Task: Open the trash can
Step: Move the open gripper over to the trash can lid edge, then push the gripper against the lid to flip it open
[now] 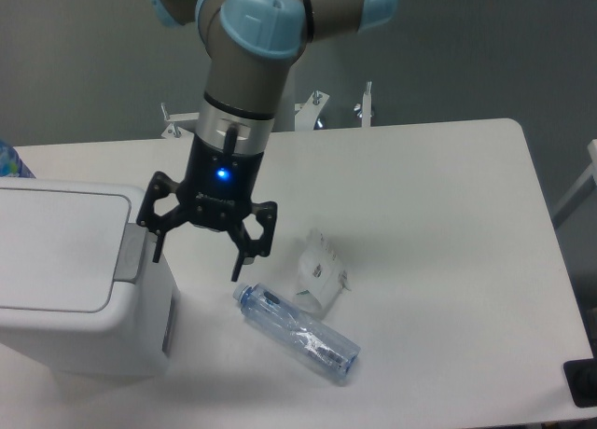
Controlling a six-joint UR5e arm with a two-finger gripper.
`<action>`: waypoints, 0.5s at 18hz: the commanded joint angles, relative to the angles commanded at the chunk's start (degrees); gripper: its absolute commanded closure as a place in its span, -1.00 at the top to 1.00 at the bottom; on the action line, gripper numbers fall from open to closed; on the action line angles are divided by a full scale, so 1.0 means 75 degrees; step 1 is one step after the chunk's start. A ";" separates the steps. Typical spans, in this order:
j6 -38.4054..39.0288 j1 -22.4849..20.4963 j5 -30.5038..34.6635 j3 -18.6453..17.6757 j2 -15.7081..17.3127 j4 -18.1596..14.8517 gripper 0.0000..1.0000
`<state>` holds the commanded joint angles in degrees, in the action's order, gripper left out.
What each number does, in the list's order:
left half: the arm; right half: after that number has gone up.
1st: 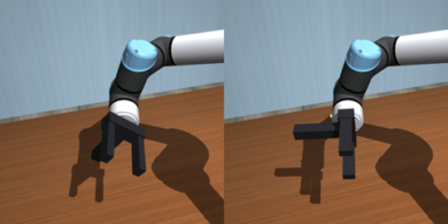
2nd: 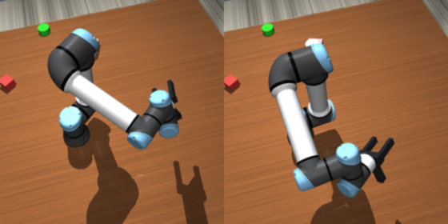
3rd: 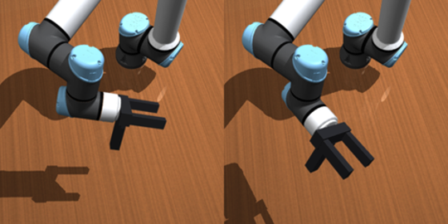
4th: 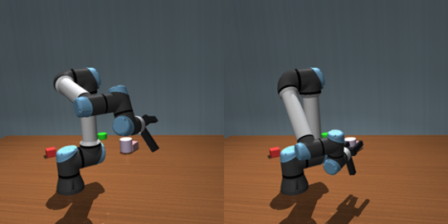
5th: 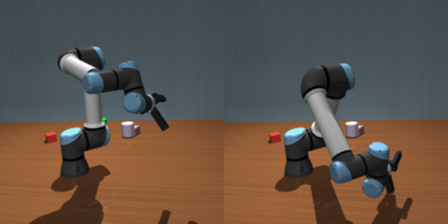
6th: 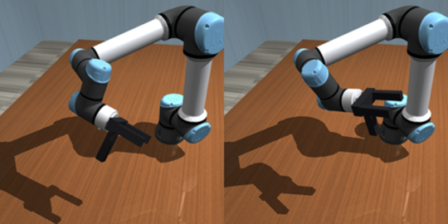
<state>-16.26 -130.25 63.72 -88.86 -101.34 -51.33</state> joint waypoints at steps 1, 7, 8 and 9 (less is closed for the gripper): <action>-0.0011 0.0058 0.0000 0.0000 0.0000 0.0000 1.00; -0.0012 0.0164 0.0023 -0.0035 0.0000 0.0070 1.00; -0.0012 0.0164 0.0023 -0.0058 0.0000 0.0070 1.00; -0.0012 0.0176 0.0023 -0.0082 0.0000 0.0070 1.00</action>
<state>-16.35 -128.94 63.90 -89.47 -101.34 -50.80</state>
